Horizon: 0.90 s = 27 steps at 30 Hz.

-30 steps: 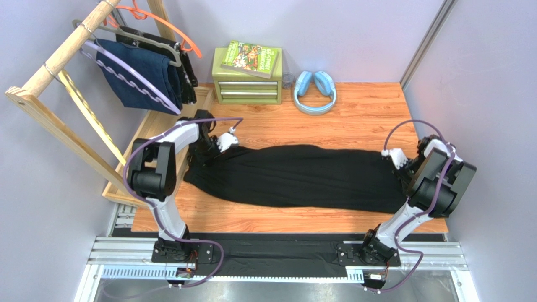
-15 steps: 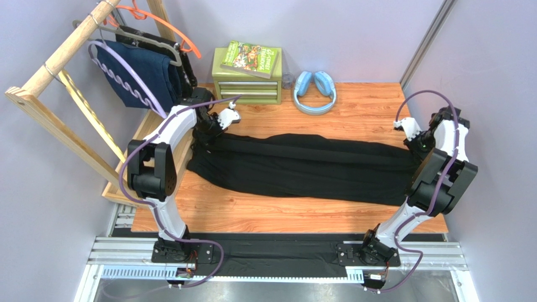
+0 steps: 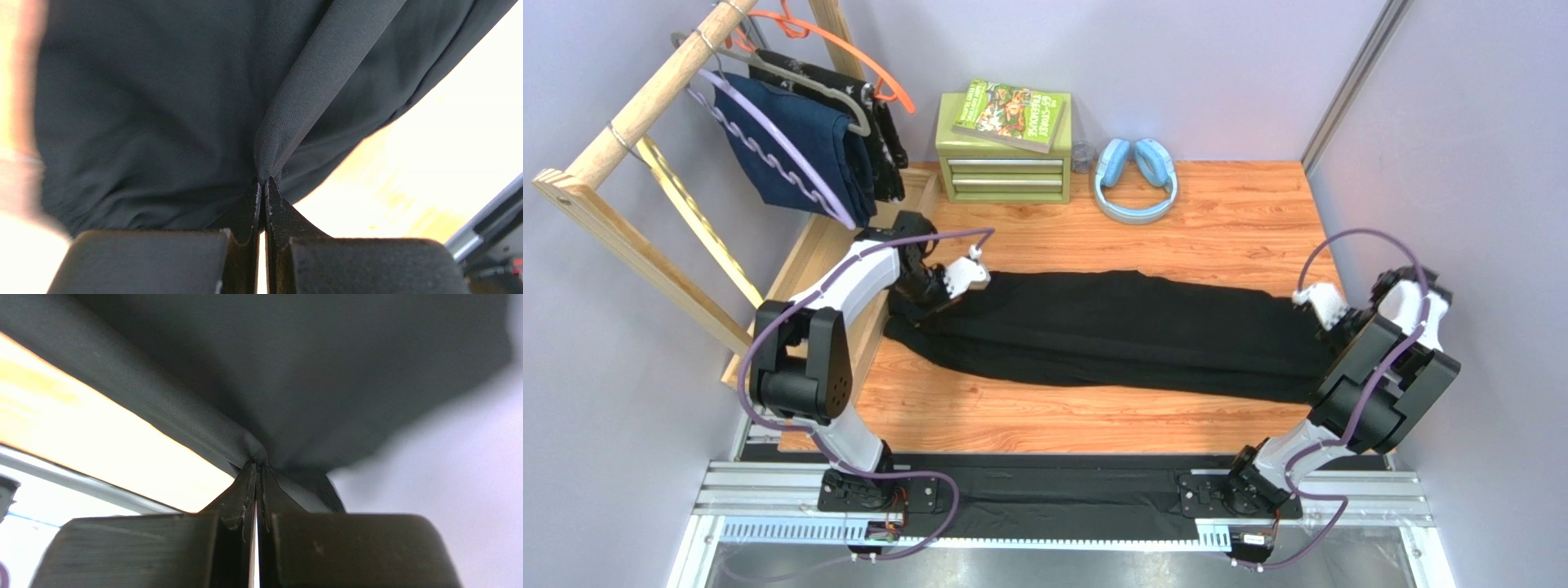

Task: Place the trousers on the hanger
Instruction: Fold the trousers

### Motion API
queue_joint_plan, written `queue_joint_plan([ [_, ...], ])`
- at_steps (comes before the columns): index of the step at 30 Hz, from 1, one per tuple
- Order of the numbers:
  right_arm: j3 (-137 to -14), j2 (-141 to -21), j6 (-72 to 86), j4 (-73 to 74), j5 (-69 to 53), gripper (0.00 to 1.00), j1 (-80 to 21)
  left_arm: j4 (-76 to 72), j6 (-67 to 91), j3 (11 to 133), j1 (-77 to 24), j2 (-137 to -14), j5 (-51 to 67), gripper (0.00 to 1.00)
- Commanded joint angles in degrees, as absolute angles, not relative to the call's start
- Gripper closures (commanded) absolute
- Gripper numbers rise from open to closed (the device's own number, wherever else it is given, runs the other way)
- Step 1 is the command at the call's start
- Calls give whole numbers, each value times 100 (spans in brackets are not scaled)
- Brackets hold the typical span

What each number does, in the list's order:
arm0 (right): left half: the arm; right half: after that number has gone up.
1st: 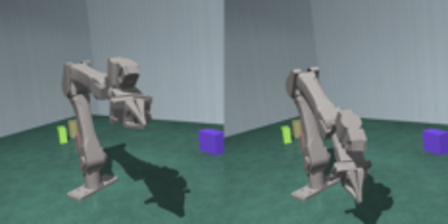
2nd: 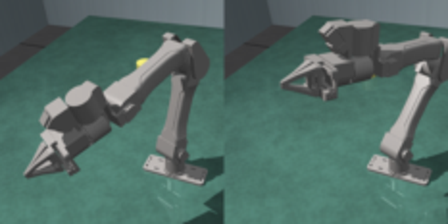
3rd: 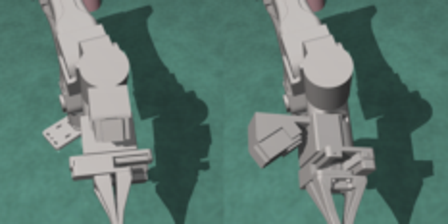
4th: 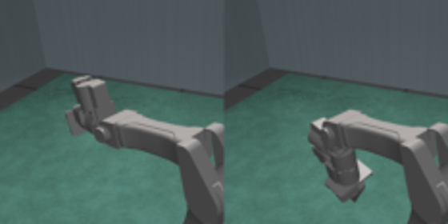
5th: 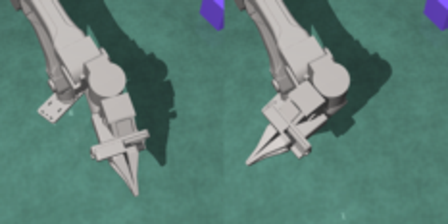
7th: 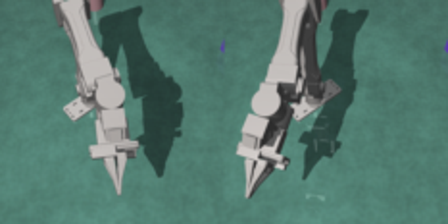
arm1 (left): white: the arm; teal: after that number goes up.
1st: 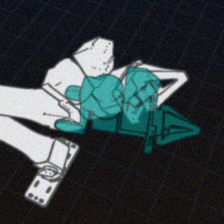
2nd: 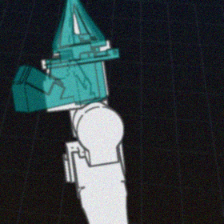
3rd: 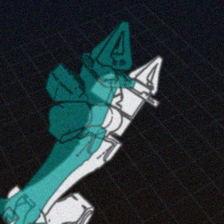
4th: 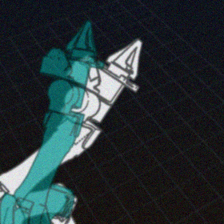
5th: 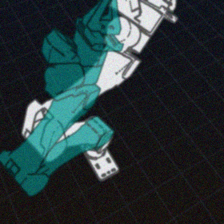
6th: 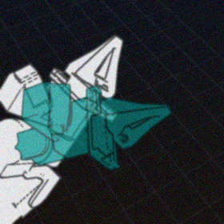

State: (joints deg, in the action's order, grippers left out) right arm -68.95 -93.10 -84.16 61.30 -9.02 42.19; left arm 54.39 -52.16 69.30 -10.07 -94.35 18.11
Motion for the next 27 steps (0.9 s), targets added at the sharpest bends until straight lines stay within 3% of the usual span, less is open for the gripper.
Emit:
queue_joint_plan([
  [1,-5995,-9325,-9053,5038,-141,100,4254,5388,-5634,6505,-923,-9624,1178,100],
  [7,-6309,-9624,-8702,5062,-176,100,4193,5212,-5371,6415,-932,-9800,1046,100],
  [15,-7268,-9466,-8727,5984,-395,100,4227,6028,-5316,7488,-923,-9397,1406,100],
  [25,-6118,-9228,-9246,5616,199,100,4342,5608,-5616,6136,-932,-9307,1020,100],
  [26,-6100,-9281,-9281,5642,298,96,4333,5625,-5634,6117,-932,-9369,1011,98],
  [27,-6134,-9377,-9255,5677,377,83,4342,5695,-5677,6108,-932,-9421,1019,84],
])
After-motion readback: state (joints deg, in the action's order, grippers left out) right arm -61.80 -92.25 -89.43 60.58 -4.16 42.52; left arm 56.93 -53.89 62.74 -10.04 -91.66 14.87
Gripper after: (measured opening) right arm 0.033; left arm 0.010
